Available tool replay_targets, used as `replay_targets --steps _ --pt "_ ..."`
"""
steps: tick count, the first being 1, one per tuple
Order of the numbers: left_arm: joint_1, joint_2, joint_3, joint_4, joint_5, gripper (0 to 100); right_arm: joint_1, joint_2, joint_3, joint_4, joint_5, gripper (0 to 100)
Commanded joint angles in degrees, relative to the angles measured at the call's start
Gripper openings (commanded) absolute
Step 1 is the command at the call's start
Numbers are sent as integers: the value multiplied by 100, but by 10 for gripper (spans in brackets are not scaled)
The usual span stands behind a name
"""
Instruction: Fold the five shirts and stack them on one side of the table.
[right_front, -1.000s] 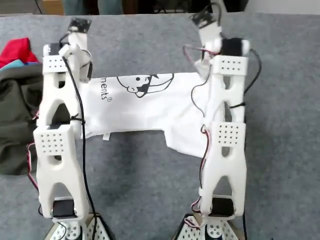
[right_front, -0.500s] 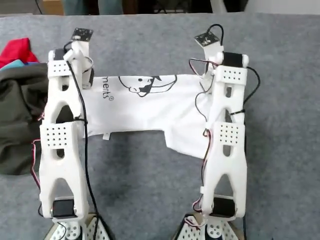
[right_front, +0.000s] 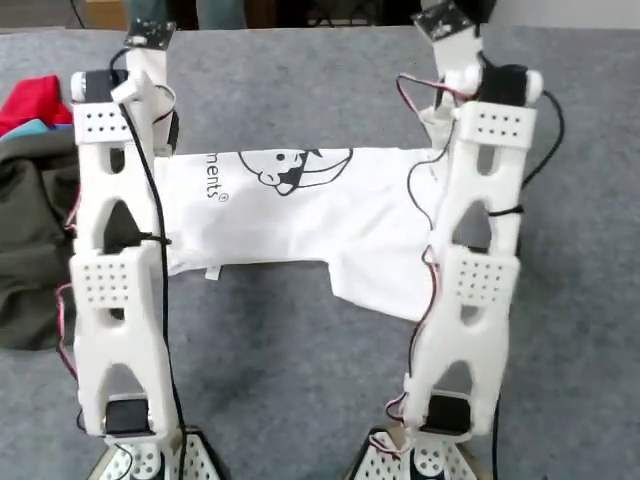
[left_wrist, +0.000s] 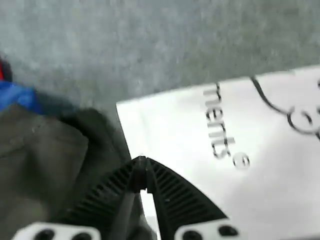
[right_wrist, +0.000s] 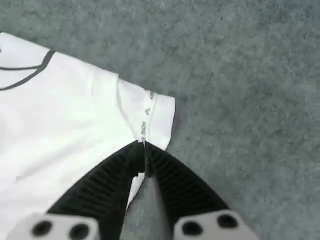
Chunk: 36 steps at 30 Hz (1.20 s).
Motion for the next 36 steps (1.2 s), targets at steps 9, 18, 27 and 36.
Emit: replay_targets --steps 9,18,27,36 --pt "101 -3235 6738 -2760 79 29 132 -2018 4611 -1231 0 15" --pt "-110 -3279 7785 -3288 35 29 589 -1437 6545 -3358 44 15" --pt "-268 -3297 7108 -2602 -475 29 615 -1393 5824 -2435 70 15" --pt "-66 -3095 4602 -1908 -404 29 580 -1938 4382 -1029 281 15"
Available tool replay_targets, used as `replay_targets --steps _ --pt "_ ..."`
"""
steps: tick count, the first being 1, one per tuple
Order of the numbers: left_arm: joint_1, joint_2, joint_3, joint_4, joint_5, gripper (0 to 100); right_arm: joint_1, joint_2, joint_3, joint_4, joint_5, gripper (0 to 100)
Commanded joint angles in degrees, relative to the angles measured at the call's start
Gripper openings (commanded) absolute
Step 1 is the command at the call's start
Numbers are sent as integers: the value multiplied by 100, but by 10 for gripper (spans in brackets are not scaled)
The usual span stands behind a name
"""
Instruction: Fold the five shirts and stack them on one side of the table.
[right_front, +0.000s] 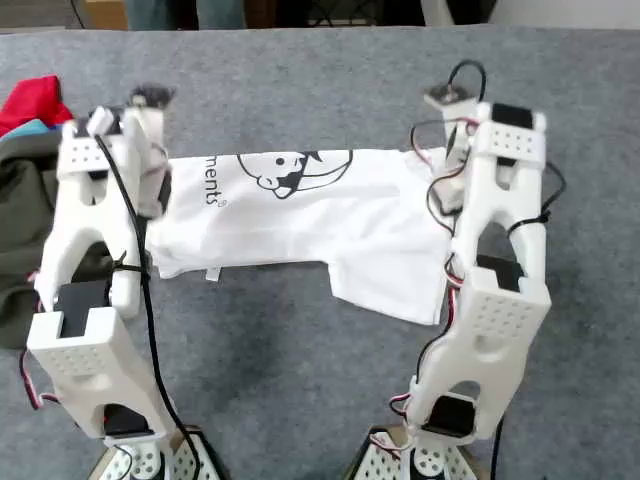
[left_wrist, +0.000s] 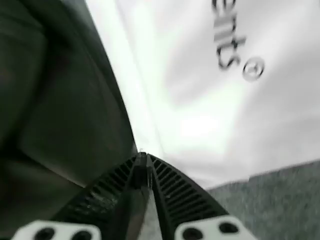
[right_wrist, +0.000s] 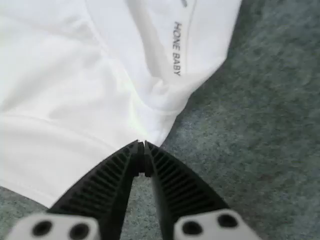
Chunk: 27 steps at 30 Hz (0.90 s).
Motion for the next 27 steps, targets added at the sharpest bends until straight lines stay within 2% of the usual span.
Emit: replay_targets --steps 1,6,9,12,16,22,27 --pt "251 62 -831 -413 149 29 62 -312 -391 62 26 15" --pt "374 1248 -857 -2171 607 29 141 382 -31 -334 0 15" --pt "347 2092 -1077 -2576 607 29 378 936 13 -615 0 15" --pt "312 2681 -1341 -2558 536 27 686 1288 -268 -818 26 15" --pt "321 2664 -1393 -2549 554 27 756 1332 -901 -299 35 15" --pt "541 1512 -1349 -2031 492 27 475 1024 -2281 1213 35 15" --pt "822 484 -1349 -1292 492 28 325 295 -2158 1213 308 15"
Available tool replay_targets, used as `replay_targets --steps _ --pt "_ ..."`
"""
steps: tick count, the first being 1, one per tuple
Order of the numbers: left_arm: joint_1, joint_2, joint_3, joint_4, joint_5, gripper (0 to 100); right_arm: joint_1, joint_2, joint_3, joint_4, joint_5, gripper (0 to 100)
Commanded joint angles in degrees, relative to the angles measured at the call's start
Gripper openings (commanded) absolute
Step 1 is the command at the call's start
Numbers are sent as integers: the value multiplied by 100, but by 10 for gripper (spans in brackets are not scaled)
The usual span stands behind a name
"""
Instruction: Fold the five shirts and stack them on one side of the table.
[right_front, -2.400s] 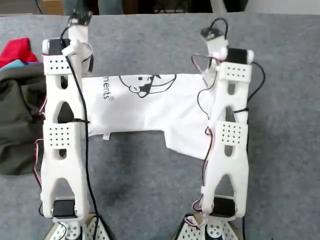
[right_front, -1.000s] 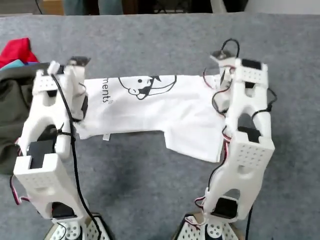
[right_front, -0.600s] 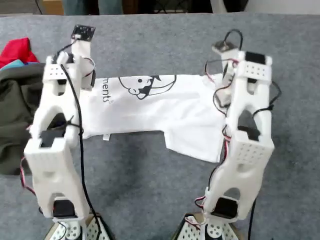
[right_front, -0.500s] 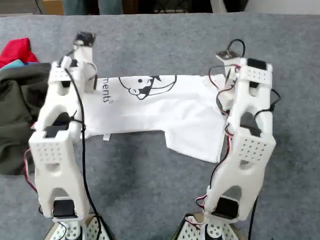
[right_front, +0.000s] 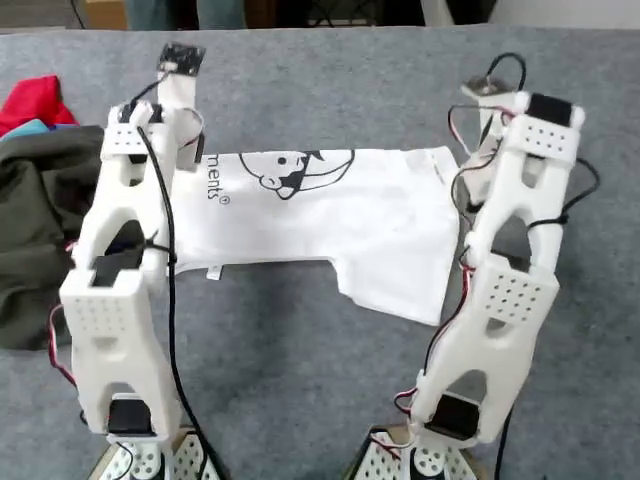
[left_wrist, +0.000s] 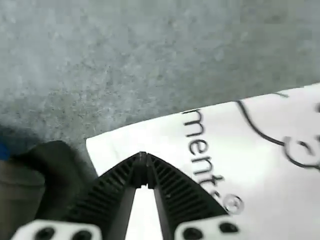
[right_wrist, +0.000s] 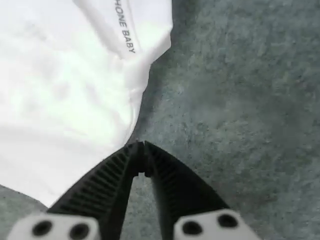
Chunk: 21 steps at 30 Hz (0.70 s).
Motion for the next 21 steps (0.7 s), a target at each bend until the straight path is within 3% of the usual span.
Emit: replay_targets --steps 1,9,13,17,21 --pt "198 -976 -119 554 -26 28 -264 -971 171 88 404 15" --pt "171 -2189 295 1679 -220 28 -387 -3565 3371 -26 2585 15" --pt "277 -3253 1648 1679 -211 28 -519 -4787 5077 -413 3543 15" --pt "259 -4466 3495 949 -185 29 -791 -5886 6651 -1055 3648 15" --pt "251 -5521 4919 1011 -211 29 -1257 -6686 8110 -1987 4343 16"
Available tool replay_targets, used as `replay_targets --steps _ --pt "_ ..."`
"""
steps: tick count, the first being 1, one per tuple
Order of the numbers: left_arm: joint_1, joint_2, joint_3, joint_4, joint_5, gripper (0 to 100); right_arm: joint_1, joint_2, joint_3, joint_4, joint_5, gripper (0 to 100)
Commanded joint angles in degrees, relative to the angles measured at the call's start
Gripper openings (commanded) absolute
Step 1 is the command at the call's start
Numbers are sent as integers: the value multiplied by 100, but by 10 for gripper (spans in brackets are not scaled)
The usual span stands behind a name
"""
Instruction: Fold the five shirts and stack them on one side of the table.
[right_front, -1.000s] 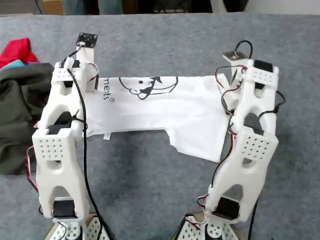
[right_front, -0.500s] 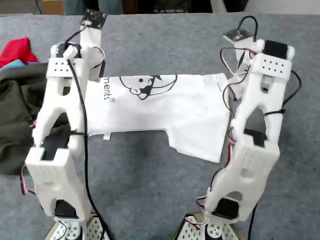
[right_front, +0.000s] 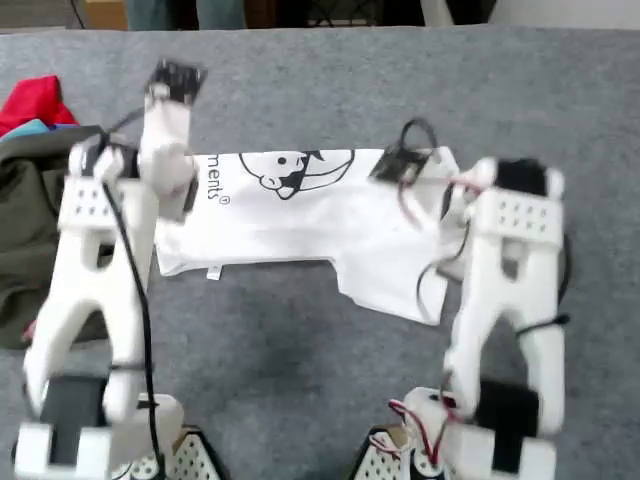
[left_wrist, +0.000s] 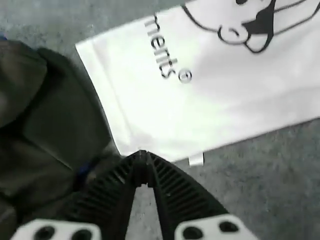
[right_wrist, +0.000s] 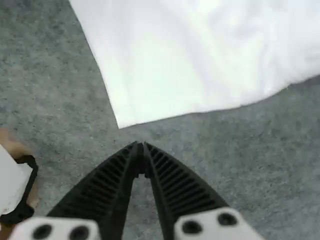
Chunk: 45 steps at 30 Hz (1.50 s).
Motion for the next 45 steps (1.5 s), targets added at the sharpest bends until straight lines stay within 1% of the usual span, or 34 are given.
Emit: replay_targets --steps 1,3,7,10,12,16,20,25,27,30,32,35,38,40,45 --pt "-4 -1125 1138 53 -9 29 -387 -822 1226 -844 730 16" --pt "-163 -1609 1596 88 18 29 -501 -1121 1736 -1213 844 43" --pt "-444 -2233 2334 97 9 29 -633 -1455 2396 -1424 844 156" --pt "-734 -2382 2624 88 -9 29 -800 -1464 2765 -1670 844 229" --pt "-910 -2382 2695 79 -9 29 -976 -1455 2949 -1829 844 260" --pt "-1182 -2382 2853 -97 0 29 -1301 -1455 3363 -2119 844 266" --pt "-1235 -2382 3055 -158 0 29 -1345 -1341 3811 -2840 747 266" --pt "-1235 -2382 3029 -158 -9 29 -1284 -347 3776 -3385 730 266" --pt "-1235 -2382 3020 -167 -9 29 -1231 145 3609 -3604 730 265" --pt "-1235 -2382 3037 -167 -18 29 -1081 673 3073 -3411 730 259" --pt "-1235 -2382 3064 -158 -18 29 -967 927 2800 -3367 730 214" --pt "-1235 -2382 3064 -158 -35 30 -879 1191 2484 -3367 730 119" --pt "-1244 -2382 3020 -158 -352 30 -879 1411 2158 -3367 730 49" --pt "-1253 -2382 3011 -167 -440 30 -888 1543 1921 -3358 730 17" --pt "-1270 -2382 3011 -167 -457 30 -888 1877 1288 -3235 730 15"
